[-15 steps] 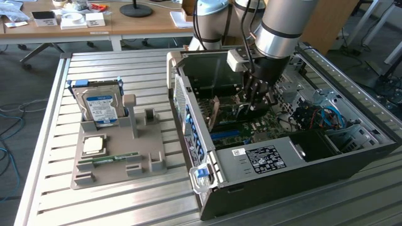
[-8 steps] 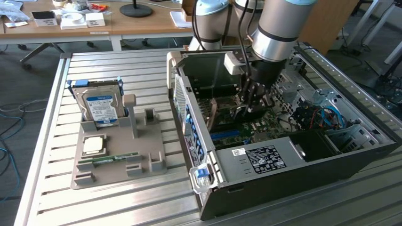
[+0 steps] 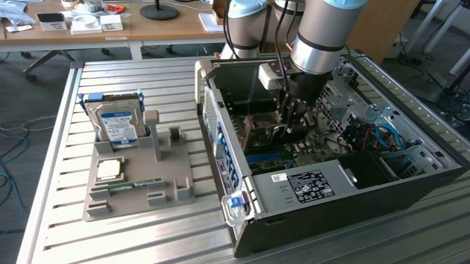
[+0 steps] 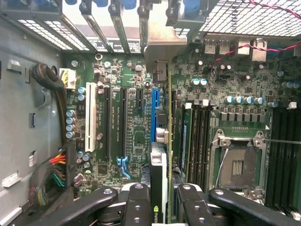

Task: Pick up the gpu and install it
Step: 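Insert the gpu into the slot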

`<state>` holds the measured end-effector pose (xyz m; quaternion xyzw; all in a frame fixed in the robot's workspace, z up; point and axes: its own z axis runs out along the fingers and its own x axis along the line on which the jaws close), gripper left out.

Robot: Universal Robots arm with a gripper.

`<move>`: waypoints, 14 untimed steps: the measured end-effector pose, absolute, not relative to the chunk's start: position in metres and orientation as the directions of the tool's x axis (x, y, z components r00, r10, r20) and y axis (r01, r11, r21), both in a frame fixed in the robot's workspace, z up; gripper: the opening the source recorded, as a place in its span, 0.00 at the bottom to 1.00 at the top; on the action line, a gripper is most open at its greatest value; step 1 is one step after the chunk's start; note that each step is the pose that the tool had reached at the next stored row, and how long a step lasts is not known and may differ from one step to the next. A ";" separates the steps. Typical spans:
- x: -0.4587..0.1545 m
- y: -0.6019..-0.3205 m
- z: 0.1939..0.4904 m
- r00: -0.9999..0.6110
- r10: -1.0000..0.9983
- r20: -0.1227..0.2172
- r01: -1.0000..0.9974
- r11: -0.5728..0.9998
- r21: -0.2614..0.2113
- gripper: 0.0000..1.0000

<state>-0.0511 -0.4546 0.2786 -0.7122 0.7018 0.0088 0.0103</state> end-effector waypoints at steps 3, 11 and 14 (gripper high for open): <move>-0.053 -0.455 0.278 0.015 -1.000 -0.027 -1.000 -0.015 -0.002 0.27; -0.057 -0.455 0.277 0.015 -1.000 -0.027 -1.000 -0.015 -0.002 0.27; -0.058 -0.455 0.276 0.015 -1.000 -0.027 -1.000 -0.015 -0.002 0.27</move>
